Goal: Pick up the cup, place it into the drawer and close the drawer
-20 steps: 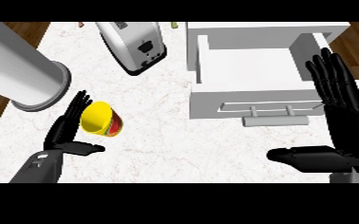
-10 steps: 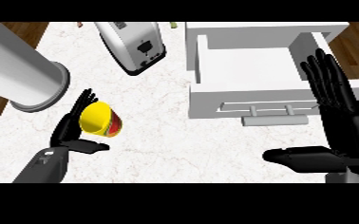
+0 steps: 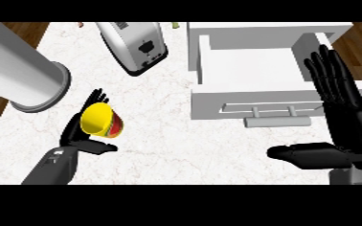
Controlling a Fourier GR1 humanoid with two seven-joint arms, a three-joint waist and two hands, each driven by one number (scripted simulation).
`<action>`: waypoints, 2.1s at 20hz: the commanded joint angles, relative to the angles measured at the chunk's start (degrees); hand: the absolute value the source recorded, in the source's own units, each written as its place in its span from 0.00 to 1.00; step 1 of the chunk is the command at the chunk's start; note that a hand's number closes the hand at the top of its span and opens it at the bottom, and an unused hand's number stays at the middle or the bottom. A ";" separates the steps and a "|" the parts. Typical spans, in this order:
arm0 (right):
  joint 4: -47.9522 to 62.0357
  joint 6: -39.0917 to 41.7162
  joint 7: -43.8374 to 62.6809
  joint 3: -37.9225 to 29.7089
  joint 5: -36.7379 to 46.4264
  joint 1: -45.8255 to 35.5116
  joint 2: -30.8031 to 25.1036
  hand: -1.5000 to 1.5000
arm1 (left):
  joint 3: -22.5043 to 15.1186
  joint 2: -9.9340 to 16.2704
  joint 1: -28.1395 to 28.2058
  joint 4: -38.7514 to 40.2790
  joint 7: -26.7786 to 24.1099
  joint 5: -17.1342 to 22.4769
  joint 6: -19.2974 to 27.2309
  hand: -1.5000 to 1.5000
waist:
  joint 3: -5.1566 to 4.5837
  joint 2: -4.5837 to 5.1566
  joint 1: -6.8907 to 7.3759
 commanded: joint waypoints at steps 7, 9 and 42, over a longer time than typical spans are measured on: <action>0.01 0.07 0.38 1.37 0.44 0.89 0.89 0.00 | -1.38 -4.07 -0.36 -1.59 -4.85 1.68 -16.07 1.00 | 0.02 -0.23 0.18; 0.67 0.83 -1.14 -0.43 -0.83 0.72 -0.03 0.00 | 0.10 -3.18 -1.84 -1.65 -3.62 3.72 -18.14 1.00 | 0.02 -0.06 -0.13; -2.61 -0.34 2.44 -1.65 0.28 2.40 -0.27 0.00 | -2.65 -13.95 -7.70 -43.81 17.65 11.98 16.29 1.00 | 0.38 -1.43 2.52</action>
